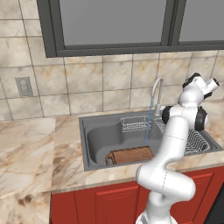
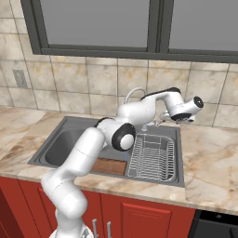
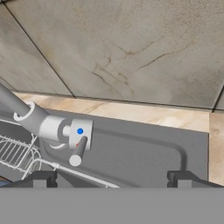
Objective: Turn on the sink faucet with hot water and rinse the cutting board for ten seconds, then turn off the faucet. Push the cutting board to reach the water if necessary.
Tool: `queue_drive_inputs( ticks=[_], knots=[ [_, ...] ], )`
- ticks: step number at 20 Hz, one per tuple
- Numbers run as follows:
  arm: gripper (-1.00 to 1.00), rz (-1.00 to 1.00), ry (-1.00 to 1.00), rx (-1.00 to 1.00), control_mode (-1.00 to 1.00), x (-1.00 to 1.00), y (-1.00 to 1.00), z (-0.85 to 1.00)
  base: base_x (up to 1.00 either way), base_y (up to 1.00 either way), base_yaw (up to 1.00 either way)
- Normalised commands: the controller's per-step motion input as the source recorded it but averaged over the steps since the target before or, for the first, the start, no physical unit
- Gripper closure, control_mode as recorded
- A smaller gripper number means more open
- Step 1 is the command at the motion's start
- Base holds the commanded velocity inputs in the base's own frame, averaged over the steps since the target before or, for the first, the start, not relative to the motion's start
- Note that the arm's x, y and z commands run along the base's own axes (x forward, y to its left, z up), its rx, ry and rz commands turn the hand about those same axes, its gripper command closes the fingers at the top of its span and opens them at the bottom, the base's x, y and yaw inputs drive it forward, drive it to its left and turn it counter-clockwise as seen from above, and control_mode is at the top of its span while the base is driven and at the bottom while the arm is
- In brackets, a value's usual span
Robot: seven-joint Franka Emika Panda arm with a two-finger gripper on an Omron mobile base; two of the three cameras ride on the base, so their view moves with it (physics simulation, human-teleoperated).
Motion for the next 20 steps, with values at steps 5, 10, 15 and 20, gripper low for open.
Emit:
queue_drive_inputs(
  ticks=[5,10,15,20],
  knots=[
    [-1.00,0.00,0.00,0.00,-1.00,0.00,0.00,0.00,0.00,0.00,0.00],
    [-1.00,0.00,0.00,0.00,-1.00,0.00,0.00,0.00,0.00,0.00,0.00],
    [-1.00,0.00,0.00,0.00,-1.00,0.00,0.00,0.00,0.00,0.00,0.00],
    [-1.00,0.00,0.00,0.00,-1.00,0.00,0.00,0.00,0.00,0.00,0.00]
  ],
)
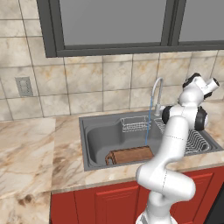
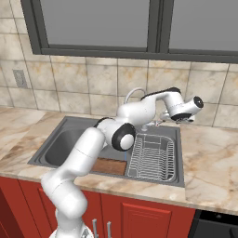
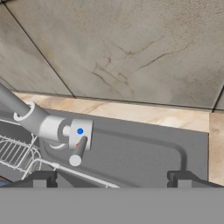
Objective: Turn on the sink faucet with hot water and rinse the cutting board for ten seconds, then turn off the faucet. Push the cutting board to reach the water if necessary.
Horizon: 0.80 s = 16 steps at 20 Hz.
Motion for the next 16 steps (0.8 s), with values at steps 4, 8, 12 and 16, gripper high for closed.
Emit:
queue_drive_inputs(
  ticks=[4,8,12,16],
  knots=[
    [-1.00,0.00,0.00,0.00,-1.00,0.00,0.00,0.00,0.00,0.00,0.00],
    [-1.00,0.00,0.00,0.00,-1.00,0.00,0.00,0.00,0.00,0.00,0.00],
    [-1.00,0.00,0.00,0.00,-1.00,0.00,0.00,0.00,0.00,0.00,0.00],
    [-1.00,0.00,0.00,0.00,-1.00,0.00,0.00,0.00,0.00,0.00,0.00]
  ],
)
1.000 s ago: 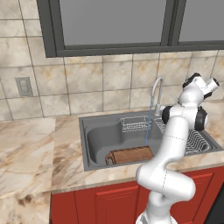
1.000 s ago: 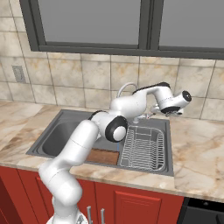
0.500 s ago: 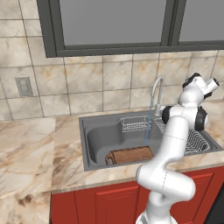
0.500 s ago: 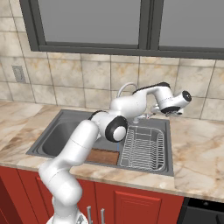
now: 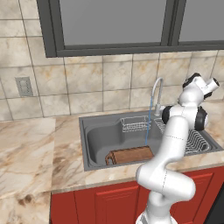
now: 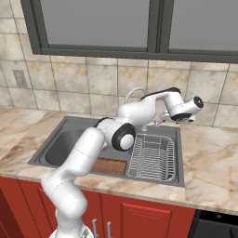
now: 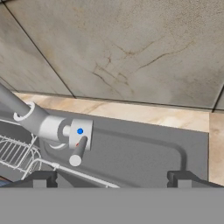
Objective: Turn on the sink faucet with hot water and rinse the cutting board for ten seconds, then turn off the faucet. Push the cutting board to reach the water if necessary.
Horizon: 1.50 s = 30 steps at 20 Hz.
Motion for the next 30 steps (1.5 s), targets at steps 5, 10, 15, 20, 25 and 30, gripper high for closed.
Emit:
queue_drive_inputs(
  ticks=[5,10,15,20,25,30],
  knots=[
    [-1.00,0.00,0.00,0.00,-1.00,0.00,0.00,0.00,0.00,0.00,0.00],
    [-1.00,0.00,0.00,0.00,-1.00,0.00,0.00,0.00,0.00,0.00,0.00],
    [-1.00,0.00,0.00,0.00,-1.00,0.00,0.00,0.00,0.00,0.00,0.00],
    [-1.00,0.00,0.00,0.00,-1.00,0.00,0.00,0.00,0.00,0.00,0.00],
    [-1.00,0.00,0.00,0.00,-1.00,0.00,0.00,0.00,0.00,0.00,0.00],
    [-1.00,0.00,0.00,0.00,-1.00,0.00,0.00,0.00,0.00,0.00,0.00]
  ],
)
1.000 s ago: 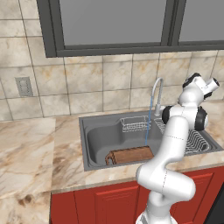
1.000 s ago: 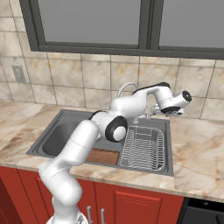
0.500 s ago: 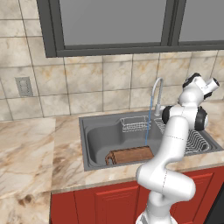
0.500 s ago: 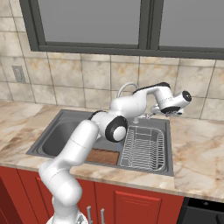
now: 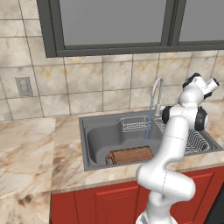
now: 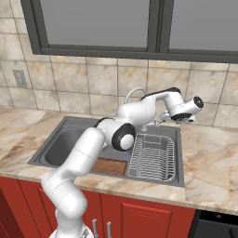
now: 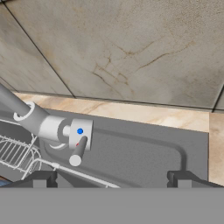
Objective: Turn on the sink faucet with hot water and rinse the cutting board for ten seconds, then turn off the faucet. Push the cutting board to reach the water if necessary.
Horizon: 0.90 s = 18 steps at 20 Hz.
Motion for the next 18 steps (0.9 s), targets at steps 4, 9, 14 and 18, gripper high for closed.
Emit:
queue_drive_inputs(
  ticks=[4,9,14,18],
  knots=[
    [-1.00,0.00,0.00,0.00,-1.00,0.00,0.00,0.00,0.00,0.00,0.00],
    [-1.00,0.00,0.00,0.00,-1.00,0.00,0.00,0.00,0.00,0.00,0.00],
    [-1.00,0.00,0.00,0.00,-1.00,0.00,0.00,0.00,0.00,0.00,0.00],
    [-1.00,0.00,0.00,0.00,-1.00,0.00,0.00,0.00,0.00,0.00,0.00]
  ],
)
